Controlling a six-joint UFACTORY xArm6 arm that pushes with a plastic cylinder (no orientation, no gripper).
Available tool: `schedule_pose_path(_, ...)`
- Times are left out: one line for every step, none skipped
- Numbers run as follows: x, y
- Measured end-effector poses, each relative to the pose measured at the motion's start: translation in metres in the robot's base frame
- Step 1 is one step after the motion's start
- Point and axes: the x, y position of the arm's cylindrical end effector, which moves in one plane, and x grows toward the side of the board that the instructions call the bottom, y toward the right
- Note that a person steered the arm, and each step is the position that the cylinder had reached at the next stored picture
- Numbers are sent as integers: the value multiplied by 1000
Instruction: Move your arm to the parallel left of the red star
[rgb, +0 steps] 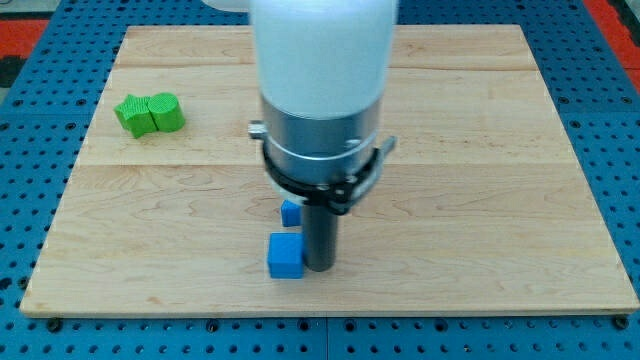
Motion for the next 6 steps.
schedule_pose_path(0,35)
schedule_pose_path(45,88)
schedule_pose_path(51,79)
schedule_pose_path(51,78)
schedule_pose_path(47,-37)
schedule_pose_path(20,-141)
